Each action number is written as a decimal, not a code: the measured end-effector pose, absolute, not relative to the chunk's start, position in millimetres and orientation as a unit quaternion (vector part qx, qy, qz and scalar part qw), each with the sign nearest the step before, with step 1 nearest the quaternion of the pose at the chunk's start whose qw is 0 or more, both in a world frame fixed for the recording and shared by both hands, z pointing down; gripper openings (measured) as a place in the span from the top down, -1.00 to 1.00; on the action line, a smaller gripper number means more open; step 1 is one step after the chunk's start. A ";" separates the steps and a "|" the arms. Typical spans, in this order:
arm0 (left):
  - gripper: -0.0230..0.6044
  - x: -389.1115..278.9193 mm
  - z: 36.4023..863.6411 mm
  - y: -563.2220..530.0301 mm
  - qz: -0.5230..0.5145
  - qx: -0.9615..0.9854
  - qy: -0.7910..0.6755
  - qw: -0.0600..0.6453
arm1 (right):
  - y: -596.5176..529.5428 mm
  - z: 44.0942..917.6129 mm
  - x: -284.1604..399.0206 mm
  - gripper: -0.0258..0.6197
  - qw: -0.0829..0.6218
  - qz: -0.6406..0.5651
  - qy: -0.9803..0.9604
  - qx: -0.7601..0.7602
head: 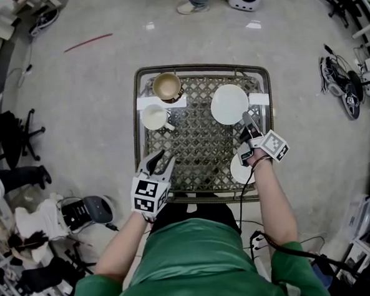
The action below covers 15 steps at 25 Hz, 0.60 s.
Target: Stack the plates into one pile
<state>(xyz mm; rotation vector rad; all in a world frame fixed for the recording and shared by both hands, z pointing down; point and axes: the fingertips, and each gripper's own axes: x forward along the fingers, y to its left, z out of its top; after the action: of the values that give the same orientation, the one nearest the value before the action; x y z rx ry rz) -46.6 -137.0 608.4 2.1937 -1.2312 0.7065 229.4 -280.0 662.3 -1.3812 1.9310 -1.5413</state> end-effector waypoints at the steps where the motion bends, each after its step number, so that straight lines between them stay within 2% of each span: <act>1: 0.47 -44.9 608.5 -138.3 0.262 0.810 -0.455 0.262 | -285.9 666.1 233.6 0.83 0.160 -0.543 0.667 -0.484; 7: 0.47 -34.8 614.3 -143.2 0.270 0.807 -0.451 0.270 | -305.1 706.3 254.7 0.83 0.158 -0.565 0.625 -0.515; 15: 0.47 -30.8 621.3 -143.9 0.276 0.805 -0.449 0.272 | -299.6 758.1 268.8 0.82 0.061 -0.578 0.586 -0.564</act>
<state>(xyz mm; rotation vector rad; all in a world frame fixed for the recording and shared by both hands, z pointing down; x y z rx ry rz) -30.8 -143.9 621.3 2.1677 -1.2093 0.7436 268.8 -299.6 758.1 -1.7062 1.7730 -1.7490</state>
